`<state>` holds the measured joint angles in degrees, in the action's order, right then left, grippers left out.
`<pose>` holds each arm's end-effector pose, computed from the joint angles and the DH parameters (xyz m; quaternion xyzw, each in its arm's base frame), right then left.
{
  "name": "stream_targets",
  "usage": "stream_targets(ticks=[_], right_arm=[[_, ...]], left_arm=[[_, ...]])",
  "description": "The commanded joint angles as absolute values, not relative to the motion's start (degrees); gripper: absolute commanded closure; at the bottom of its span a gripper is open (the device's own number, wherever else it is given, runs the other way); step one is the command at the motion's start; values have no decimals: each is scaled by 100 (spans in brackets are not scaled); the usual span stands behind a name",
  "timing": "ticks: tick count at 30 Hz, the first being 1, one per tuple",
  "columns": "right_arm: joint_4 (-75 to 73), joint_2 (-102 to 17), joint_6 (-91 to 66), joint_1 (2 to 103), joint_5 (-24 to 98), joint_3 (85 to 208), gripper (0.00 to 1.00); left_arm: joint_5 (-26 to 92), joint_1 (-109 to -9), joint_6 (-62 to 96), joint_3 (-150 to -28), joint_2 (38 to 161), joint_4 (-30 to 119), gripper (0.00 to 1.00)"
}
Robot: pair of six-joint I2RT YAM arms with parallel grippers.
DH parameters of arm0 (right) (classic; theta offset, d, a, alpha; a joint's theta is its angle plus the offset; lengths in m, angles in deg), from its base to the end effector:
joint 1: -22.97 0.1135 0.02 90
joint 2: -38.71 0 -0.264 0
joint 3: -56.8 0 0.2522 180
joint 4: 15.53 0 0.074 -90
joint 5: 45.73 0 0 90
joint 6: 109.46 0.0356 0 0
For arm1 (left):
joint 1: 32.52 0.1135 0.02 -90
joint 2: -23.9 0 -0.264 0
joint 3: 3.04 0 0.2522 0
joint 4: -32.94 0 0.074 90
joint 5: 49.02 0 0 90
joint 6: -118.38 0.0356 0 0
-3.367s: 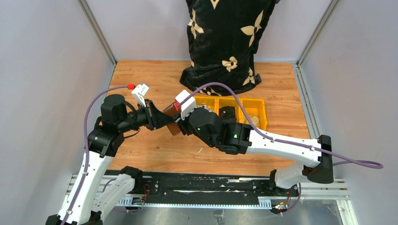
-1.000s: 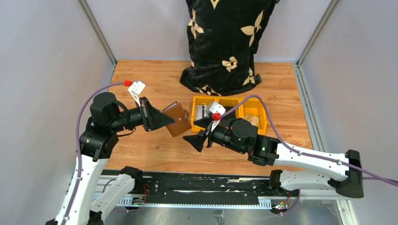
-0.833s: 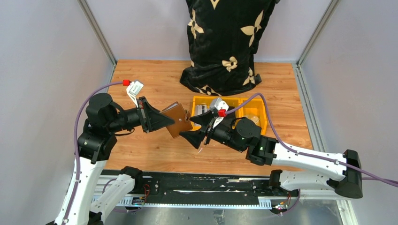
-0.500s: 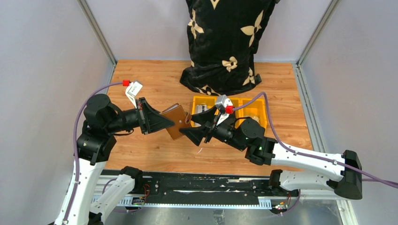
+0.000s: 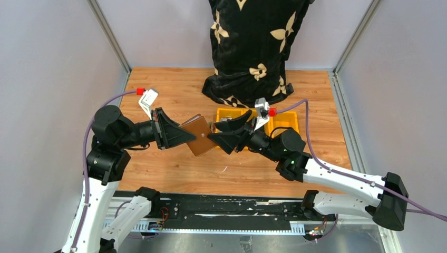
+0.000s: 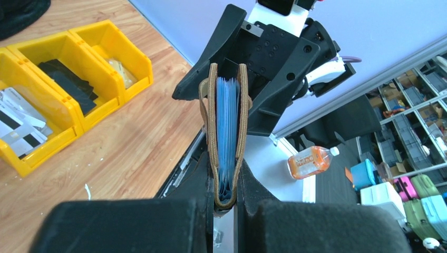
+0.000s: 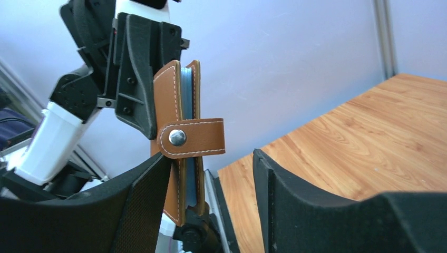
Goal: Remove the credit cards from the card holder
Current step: Open the card holder.
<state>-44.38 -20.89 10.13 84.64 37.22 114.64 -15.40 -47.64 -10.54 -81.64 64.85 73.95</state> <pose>0.1081 0.2097 0.3832 -0.1943 0.4861 0.6311 0.5725 0.1022 -0.0583 0.4351 0.1849 0.6943 -0.5809 0.3826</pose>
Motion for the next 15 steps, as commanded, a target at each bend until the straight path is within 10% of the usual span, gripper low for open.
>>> stream_targets(ticks=[1,15], right_arm=[[-4776,-2221,1266,8317,3789,11529,41],[-5114,-2070,2317,8144,4419,11229,71]], left_arm=[[-2141,-4790,-1344,-8316,6360,7180,100],[-2238,-4790,-1355,-8228,6279,7156,100]])
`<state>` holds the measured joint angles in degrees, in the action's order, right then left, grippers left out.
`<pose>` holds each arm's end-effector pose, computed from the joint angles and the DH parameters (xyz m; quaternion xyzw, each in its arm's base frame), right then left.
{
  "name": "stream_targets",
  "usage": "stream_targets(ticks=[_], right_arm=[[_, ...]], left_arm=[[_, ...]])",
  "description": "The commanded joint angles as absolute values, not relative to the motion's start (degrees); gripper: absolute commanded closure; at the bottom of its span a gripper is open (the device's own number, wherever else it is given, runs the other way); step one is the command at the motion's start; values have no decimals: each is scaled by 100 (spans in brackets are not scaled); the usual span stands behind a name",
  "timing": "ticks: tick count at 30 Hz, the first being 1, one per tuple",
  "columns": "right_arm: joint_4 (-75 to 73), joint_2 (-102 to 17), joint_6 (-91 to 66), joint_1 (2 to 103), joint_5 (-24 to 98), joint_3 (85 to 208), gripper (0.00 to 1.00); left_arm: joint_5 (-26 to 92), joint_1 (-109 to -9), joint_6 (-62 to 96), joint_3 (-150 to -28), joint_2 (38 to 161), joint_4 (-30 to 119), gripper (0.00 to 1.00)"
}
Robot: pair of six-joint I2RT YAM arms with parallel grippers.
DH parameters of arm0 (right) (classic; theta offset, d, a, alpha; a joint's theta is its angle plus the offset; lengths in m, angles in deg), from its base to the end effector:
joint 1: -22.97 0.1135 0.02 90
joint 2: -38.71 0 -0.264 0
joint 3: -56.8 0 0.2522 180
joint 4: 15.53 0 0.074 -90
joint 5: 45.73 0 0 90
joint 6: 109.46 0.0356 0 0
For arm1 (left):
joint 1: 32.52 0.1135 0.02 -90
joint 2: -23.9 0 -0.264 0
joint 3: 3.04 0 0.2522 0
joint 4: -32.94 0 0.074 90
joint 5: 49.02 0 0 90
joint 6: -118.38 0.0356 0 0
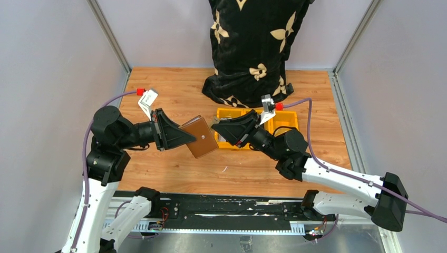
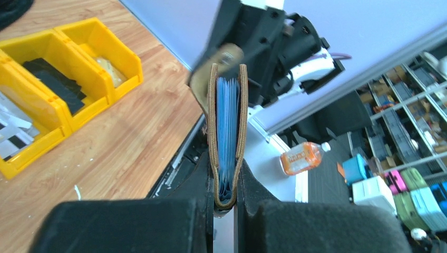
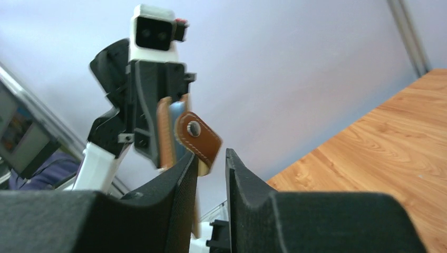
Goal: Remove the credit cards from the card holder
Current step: Open the card holder.
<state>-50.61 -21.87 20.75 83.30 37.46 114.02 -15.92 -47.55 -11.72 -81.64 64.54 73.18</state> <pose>0.1127 0.2064 0.3862 -0.1360 0.4696 0.6890 0.5350 0.1003 -0.0578 0.4369 0.1846 0.6905 -0.5864 0.3811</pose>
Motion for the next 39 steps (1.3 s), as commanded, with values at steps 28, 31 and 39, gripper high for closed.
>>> stream_targets(ticks=[28,31,39], right_arm=[[-6598,-2750,3555,8150,3306,11406,65],[-6678,-2783,3617,8150,3255,11398,77],[-5879,-2393,3075,8150,3497,11504,100]], left_arm=[[-2134,-4790,-1236,-8151,6240,7085,100],[-2108,-4790,-1206,-8165,6231,7075,100],[-2099,-4790,-962,-8150,6188,7272,78]])
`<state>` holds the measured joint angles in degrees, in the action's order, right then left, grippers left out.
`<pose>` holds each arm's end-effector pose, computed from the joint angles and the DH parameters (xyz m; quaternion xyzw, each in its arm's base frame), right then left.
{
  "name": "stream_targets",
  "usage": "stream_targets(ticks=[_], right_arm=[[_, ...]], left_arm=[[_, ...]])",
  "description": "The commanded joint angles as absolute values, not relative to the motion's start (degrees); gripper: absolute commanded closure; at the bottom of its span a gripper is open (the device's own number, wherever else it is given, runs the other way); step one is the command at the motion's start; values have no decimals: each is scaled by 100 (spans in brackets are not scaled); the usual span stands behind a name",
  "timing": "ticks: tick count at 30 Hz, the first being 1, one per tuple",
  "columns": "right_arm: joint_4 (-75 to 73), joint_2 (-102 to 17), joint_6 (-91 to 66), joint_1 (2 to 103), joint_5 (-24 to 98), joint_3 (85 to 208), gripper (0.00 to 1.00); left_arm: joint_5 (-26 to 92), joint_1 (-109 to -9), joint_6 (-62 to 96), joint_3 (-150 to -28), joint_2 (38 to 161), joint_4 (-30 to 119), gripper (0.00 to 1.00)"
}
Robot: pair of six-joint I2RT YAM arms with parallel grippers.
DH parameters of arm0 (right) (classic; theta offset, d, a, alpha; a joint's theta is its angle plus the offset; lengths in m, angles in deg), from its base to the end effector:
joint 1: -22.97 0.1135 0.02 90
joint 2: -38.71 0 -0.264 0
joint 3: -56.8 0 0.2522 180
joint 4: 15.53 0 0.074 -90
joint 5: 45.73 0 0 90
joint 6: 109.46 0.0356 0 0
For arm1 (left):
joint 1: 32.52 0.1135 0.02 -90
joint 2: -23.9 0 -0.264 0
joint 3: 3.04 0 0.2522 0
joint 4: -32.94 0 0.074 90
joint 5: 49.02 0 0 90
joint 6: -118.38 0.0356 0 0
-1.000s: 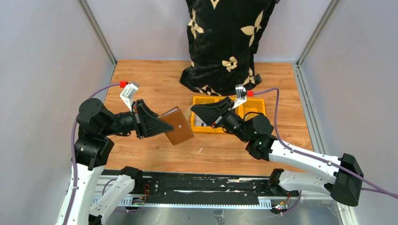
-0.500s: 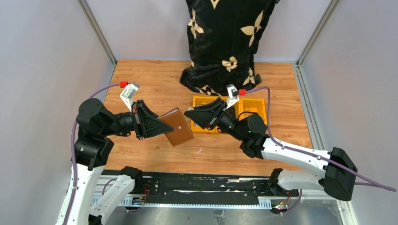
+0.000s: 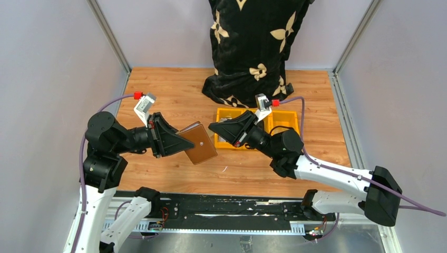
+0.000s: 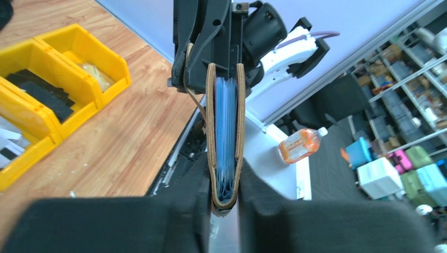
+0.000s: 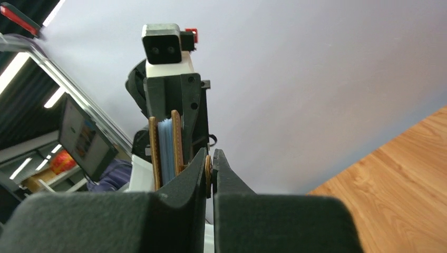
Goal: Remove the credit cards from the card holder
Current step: Open the card holder, then remove the credit card from the card holder.
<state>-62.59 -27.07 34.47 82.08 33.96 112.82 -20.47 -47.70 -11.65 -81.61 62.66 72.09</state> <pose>0.1213 0.2152 0.3776 -0.1004 0.4380 0.7664 0.4591 0.0872 -0.0561 0.4413 0.2248 0.6684 -0.6016 0.3753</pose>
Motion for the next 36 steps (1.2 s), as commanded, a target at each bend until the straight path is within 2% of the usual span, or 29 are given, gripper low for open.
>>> stream_targets(ticks=[1,3,8,14,19,22,31,32,36], right_arm=[[-5642,-2314,2951,8150,3480,11594,100],[-5037,-2173,2641,8150,3411,11828,100],[-3426,-1963,1760,8183,3181,12533,100],[-2304,-2072,1048,8346,2906,13188,100],[-1420,-2342,508,8522,2540,13837,100],[-1275,-2436,400,8550,2329,14002,100],[-1033,-2791,313,8659,1554,14473,100],[-1022,-2818,313,8671,1469,14524,100],[-1012,-2906,291,8745,1219,14633,100]], left_arm=[[-2091,-4790,-898,-8146,6187,7364,70],[-2029,-4790,-661,-8140,6164,7577,49],[-2020,-4790,-290,-8014,6095,7908,20],[-1763,-4790,407,-7813,5847,8035,15],[-601,-4790,2122,-7921,5489,8404,23],[-299,-4790,2876,-8106,5391,8614,23],[-1115,-4790,3612,-7942,5314,9018,6],[-1204,-4790,3634,-7902,5297,9016,1],[-1235,-4790,3667,-7906,5316,8925,0]])
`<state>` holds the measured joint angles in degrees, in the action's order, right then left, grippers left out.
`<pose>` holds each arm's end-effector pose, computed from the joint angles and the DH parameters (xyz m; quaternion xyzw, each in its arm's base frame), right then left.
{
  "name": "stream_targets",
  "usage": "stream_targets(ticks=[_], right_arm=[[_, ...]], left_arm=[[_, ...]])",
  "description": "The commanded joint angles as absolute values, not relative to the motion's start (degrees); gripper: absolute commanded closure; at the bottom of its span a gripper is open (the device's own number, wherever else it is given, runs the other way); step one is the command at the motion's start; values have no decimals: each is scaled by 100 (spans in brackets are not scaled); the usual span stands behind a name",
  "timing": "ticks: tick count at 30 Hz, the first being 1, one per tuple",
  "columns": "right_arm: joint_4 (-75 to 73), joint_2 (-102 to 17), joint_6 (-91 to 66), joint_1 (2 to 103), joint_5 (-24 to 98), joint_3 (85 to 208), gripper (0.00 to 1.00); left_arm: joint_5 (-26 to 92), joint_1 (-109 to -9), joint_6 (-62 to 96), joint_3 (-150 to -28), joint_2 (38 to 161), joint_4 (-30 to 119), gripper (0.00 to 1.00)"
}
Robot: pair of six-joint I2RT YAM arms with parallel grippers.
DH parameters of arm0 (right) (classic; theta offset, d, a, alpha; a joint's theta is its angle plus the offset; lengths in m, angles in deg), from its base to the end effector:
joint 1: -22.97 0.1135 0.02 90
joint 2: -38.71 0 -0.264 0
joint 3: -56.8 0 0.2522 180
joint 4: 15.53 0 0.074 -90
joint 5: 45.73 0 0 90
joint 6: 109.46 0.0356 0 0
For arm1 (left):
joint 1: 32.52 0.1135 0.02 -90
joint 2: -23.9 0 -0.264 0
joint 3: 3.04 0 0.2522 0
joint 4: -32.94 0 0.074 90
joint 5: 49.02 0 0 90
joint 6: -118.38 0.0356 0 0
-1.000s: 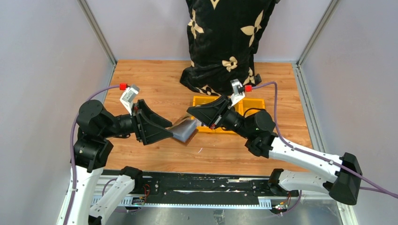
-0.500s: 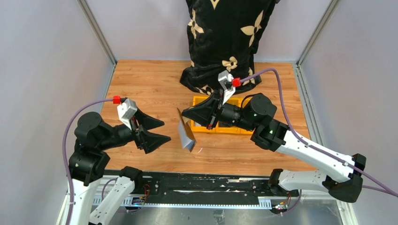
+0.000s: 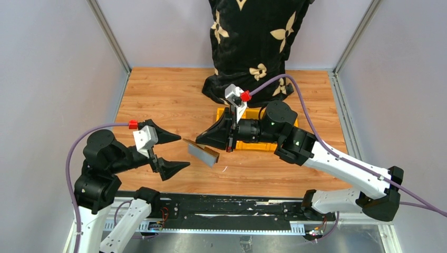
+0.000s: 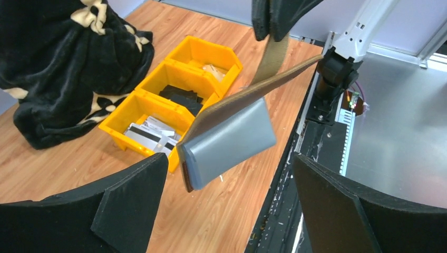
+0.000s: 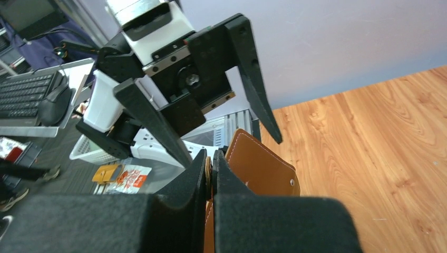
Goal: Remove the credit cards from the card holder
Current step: Remove the credit card from the card holder.
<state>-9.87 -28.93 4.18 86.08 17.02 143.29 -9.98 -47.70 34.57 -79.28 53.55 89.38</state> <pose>0.1036 0.2402 0.4632 -0.3776 0.5059 0.6294 0.4531 0.0496 -0.0421 0.4108 0.4002 0.6274 -0.3737 0.5536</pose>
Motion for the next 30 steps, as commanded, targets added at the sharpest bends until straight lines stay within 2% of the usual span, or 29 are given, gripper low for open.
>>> stream_targets(ticks=[1,9,15,17,22,27,30], right_arm=[[-1000,-2949,291,8760,1124,14677,100],[-807,-3244,287,8829,557,15085,100],[-688,-3418,284,8894,233,15344,100],[-679,-3455,278,8910,232,15415,100],[-738,-3570,288,8915,280,15547,100],[-782,-3711,309,8915,312,15699,100],[-842,-3728,321,8914,407,15660,100]], left_arm=[[-1277,-4790,3639,-7919,5324,8881,1],[-1533,-4790,3393,-8097,5408,8613,7],[-1885,-4790,3111,-8143,5480,8473,6],[-2190,-4790,3064,-8050,5475,8483,8],[-2846,-4790,2477,-7857,5649,8510,35],[-2916,-4790,2307,-7906,5726,8512,77],[-2903,-4790,2136,-7945,5777,8518,97]])
